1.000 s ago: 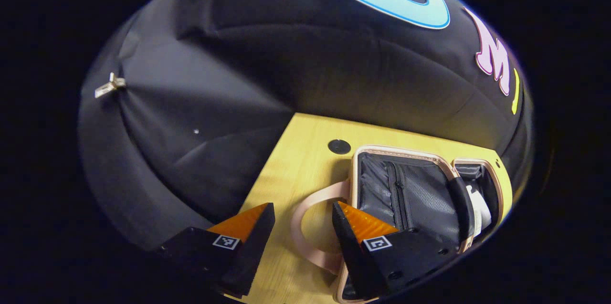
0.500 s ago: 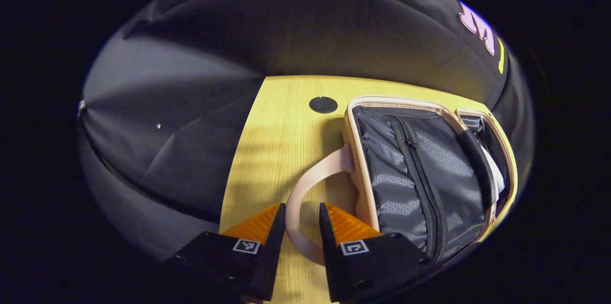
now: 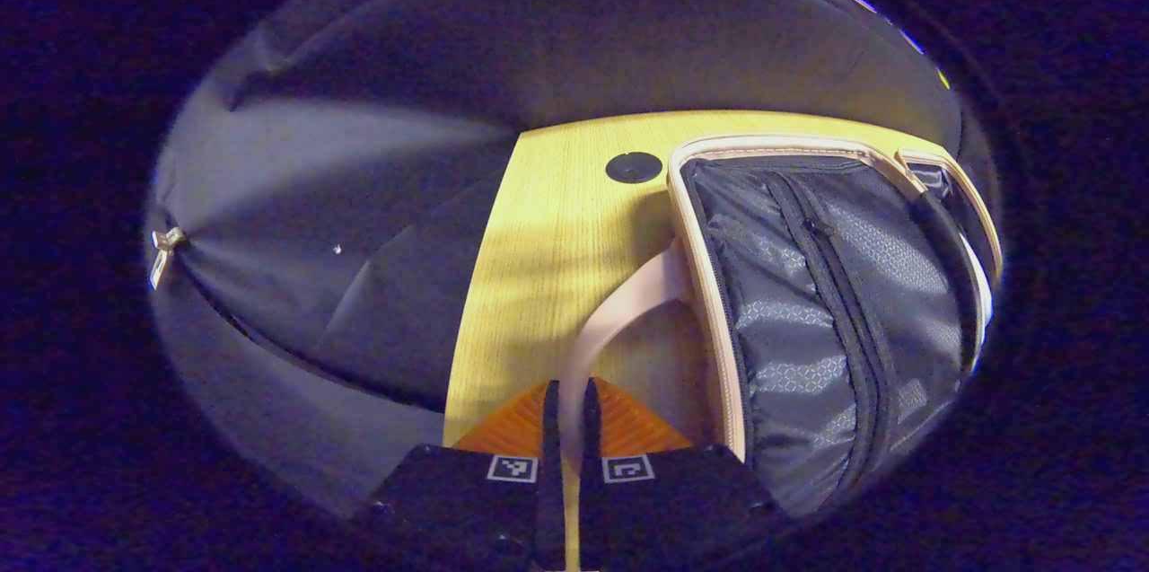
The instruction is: First open the suitcase, pack the skin care products into it, and then close the suitcase.
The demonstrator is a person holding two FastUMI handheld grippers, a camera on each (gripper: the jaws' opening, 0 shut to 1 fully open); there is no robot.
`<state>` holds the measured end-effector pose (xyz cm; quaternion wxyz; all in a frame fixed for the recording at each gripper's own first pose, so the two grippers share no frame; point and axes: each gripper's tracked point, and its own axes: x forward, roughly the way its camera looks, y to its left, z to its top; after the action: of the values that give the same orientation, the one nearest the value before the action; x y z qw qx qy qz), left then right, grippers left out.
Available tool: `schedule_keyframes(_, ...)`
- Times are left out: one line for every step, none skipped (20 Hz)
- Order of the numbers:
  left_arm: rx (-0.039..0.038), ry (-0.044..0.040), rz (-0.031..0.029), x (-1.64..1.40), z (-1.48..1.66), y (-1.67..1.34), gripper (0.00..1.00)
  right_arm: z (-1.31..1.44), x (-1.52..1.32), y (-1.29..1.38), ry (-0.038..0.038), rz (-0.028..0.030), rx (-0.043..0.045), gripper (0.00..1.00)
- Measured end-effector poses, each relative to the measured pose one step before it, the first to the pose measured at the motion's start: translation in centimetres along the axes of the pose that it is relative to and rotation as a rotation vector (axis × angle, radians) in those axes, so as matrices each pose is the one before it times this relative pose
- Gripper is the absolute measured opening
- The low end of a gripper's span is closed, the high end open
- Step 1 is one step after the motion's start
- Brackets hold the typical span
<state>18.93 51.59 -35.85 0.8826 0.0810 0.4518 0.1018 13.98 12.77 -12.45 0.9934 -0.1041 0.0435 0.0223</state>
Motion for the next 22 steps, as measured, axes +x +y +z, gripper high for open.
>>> schedule_keyframes(-0.0057, -0.025, 0.00991, -0.812, 0.87, 0.238, 0.11, 0.103, -0.028, -0.176, -0.00949, -0.00052, -0.0149, 0.96)
schedule_keyframes(0.00057, -0.01825, 0.00774, -1.325, 0.724, 0.321, 0.09, 0.017, -0.144, -0.219, -0.00533, -0.001, -0.01257, 0.96)
schedule_keyframes(0.01051, -0.01463, 0.0179, -1.168, 0.668, 0.34, 0.09, -0.122, -0.075, -0.079, 0.00028, 0.00078, -0.00126, 0.96)
schedule_keyframes(0.01143, -0.02246, 0.01556, -0.927, 0.766, 0.166, 0.09, -0.203, -0.143, -0.149, 0.00748, 0.00027, 0.00182, 0.96)
schedule_keyframes(0.01051, -0.02881, 0.01411, -1.264, 1.176, 0.071, 0.09, -0.348, -0.019, -0.207, 0.00912, 0.00094, 0.00378, 0.96)
schedule_keyframes(0.00705, -0.03974, 0.00832, -1.178, 1.608, 0.218, 0.13, 0.026, -0.24, -0.233, 0.00372, -0.00171, 0.00327, 0.96)
schedule_keyframes(0.01069, -0.03679, 0.00547, -1.135, 1.729, 0.004, 0.09, 0.022, -0.151, -0.426, 0.00204, -0.00382, 0.00257, 0.96)
schedule_keyframes(0.01132, -0.03494, 0.00559, -1.964, 1.988, 0.408, 0.09, 0.285, -0.08, -0.44, -0.00287, -0.00356, 0.00181, 0.96)
schedule_keyframes(0.00298, -0.03561, -0.0003, -1.763, 2.038, -0.04, 0.09, 0.287, -0.053, -0.484, -0.00299, -0.00505, 0.00057, 0.96)
schedule_keyframes(0.00183, -0.03684, -0.00246, -1.994, 1.781, -0.213, 0.09, 0.083, 0.072, -0.49, 0.00228, -0.00423, 0.00255, 0.96)
schedule_keyframes(0.00313, -0.03407, -0.00444, -1.763, 1.837, -0.456, 0.09, -0.078, 0.052, -0.333, 0.00373, -0.0042, 0.00614, 0.96)
schedule_keyframes(0.00157, -0.03724, -0.00907, -1.585, 1.919, -0.967, 0.09, 0.04, -0.155, -0.344, 0.00487, -0.00296, 0.00743, 0.96)
schedule_keyframes(0.0042, -0.03284, -0.01097, -1.349, 1.861, -1.141, 0.09, -0.035, -0.2, -0.306, 0.003, -0.0033, 0.00741, 0.97)
schedule_keyframes(0.00547, -0.03375, -0.01237, -1.036, 1.285, -0.912, 0.09, 0.045, -0.093, -0.265, 0.00006, -0.00395, 0.0048, 0.96)
schedule_keyframes(0.00532, -0.0304, -0.01742, -1.135, 1.841, -1.727, 0.09, -0.006, -0.174, -0.21, -0.00031, -0.00214, 0.0026, 0.96)
schedule_keyframes(0.00212, -0.02551, -0.02214, -1.307, 1.531, -1.956, 0.09, 0.047, -0.17, -0.32, 0.00113, -0.00149, 0.00254, 0.97)
schedule_keyframes(-0.00369, -0.02882, -0.02856, -0.866, 1.657, -2.131, 0.09, -0.144, -0.111, -0.303, 0.00216, 0.00034, 0.00538, 0.97)
schedule_keyframes(-0.01118, -0.02422, -0.03864, -0.687, 1.499, -2.46, 0.09, -0.11, -0.137, -0.243, 0.00563, -0.00076, 0.00653, 0.97)
schedule_keyframes(-0.02576, -0.02713, -0.05314, -0.448, 1.352, -2.717, 0.08, -0.179, -0.184, -0.308, 0.00524, 0.00009, 0.00626, 0.97)
schedule_keyframes(-0.02299, -0.02031, -0.03966, -0.407, 1.064, -2.653, 0.09, -0.092, -0.211, -0.294, 0.00229, -0.00376, 0.00448, 0.97)
schedule_keyframes(-0.00962, -0.02761, -0.02929, 0.11, 0.889, -2.412, 0.08, -0.037, -0.091, -0.491, 0.00064, -0.00423, 0.00378, 0.96)
schedule_keyframes(-0.01795, -0.02611, -0.02398, 0.289, 0.65, -2.046, 0.08, -0.108, -0.159, -0.462, -0.00003, -0.00268, 0.0033, 0.96)
